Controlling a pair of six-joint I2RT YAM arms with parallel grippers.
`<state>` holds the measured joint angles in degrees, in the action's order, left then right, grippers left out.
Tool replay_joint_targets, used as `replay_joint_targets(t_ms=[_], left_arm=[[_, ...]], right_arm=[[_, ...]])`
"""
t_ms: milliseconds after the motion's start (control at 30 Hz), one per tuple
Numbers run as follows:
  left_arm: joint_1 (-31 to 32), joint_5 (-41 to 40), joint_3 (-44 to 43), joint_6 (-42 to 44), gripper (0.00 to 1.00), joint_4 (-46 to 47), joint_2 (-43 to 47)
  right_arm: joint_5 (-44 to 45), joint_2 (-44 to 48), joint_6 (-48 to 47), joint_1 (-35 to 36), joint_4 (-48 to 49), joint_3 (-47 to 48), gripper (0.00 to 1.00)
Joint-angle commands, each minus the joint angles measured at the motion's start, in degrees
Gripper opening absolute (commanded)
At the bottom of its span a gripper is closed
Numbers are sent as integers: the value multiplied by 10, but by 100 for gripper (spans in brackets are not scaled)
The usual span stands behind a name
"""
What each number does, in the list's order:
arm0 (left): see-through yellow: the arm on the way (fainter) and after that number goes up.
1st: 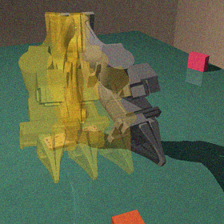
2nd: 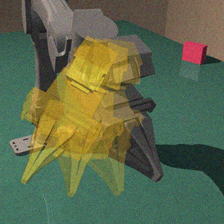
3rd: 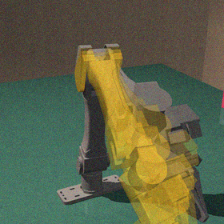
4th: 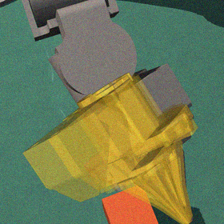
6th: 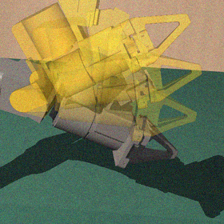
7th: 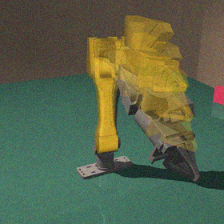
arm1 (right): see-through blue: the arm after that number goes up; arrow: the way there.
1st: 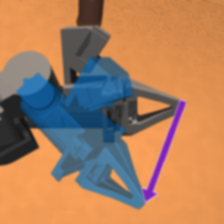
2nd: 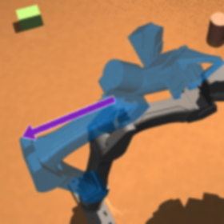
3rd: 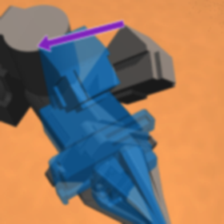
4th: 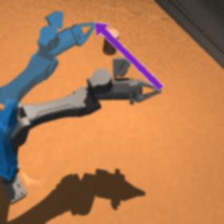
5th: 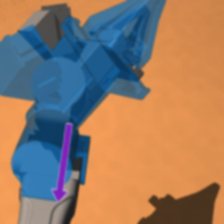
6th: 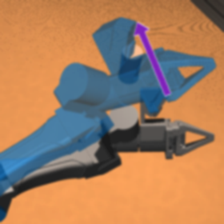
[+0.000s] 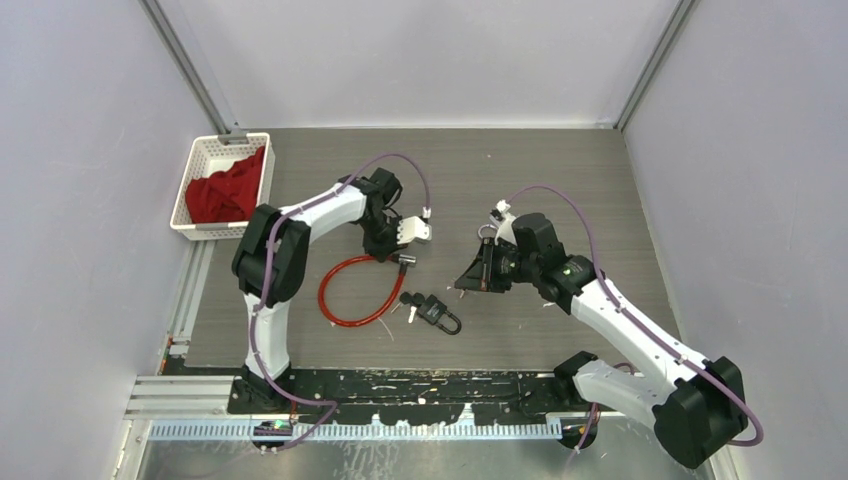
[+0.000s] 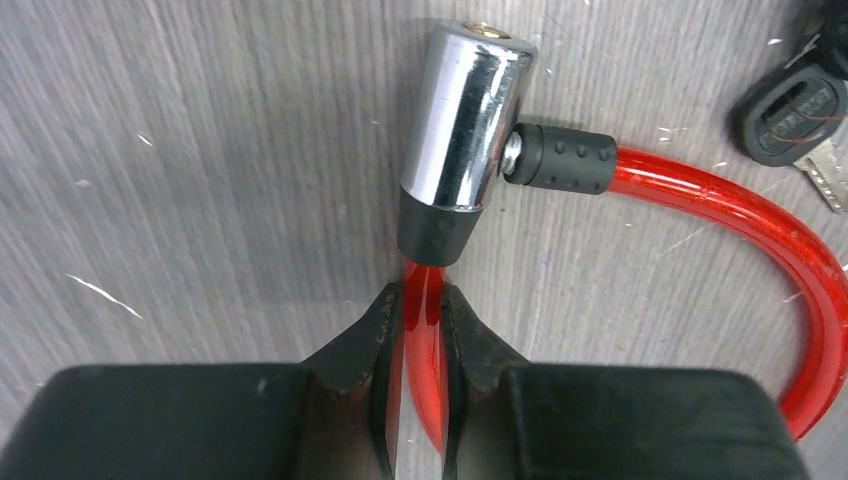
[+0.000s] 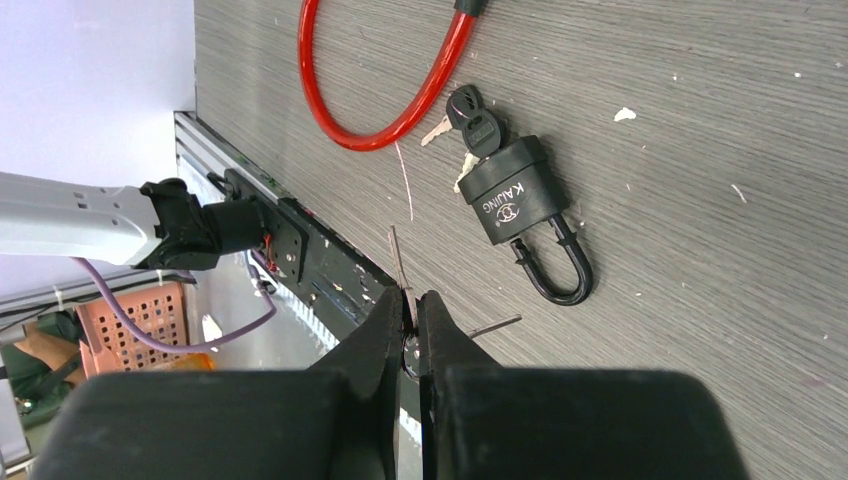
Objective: Unlock with the key
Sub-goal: Pick up the lock from the center of the board.
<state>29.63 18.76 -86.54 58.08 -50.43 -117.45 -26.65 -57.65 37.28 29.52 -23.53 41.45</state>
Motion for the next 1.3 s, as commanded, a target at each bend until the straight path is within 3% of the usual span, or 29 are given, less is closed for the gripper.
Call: replay_joint_targets(t_ms=[0, 100, 367, 567, 633, 700, 733, 900, 1267], left_arm=[[1, -7, 34, -59, 23, -4, 20], [4, -7, 25, -69, 38, -2, 10], [19, -16, 34, -68, 44, 29, -5], [31, -8, 40, -77, 33, 53, -5], [34, -3, 44, -77, 21, 59, 0], [35, 5, 50, -76, 4, 63, 8], [35, 7, 55, -73, 0, 66, 16], [34, 24, 76, -32, 0, 37, 99], [7, 80, 13, 66, 0, -167, 359]], right_arm=[[-11, -7, -10, 1, 32, 4, 1], [-12, -6, -13, 1, 28, 3, 1], [-8, 4, -11, 1, 26, -9, 1], [-6, 3, -13, 1, 27, -10, 1], [-8, 1, -14, 1, 28, -11, 1], [-9, 0, -15, 1, 29, -12, 1], [-10, 0, -15, 1, 30, -12, 1], [-18, -8, -30, 1, 26, 4, 1], [-35, -37, -99, 9, 12, 113, 1]])
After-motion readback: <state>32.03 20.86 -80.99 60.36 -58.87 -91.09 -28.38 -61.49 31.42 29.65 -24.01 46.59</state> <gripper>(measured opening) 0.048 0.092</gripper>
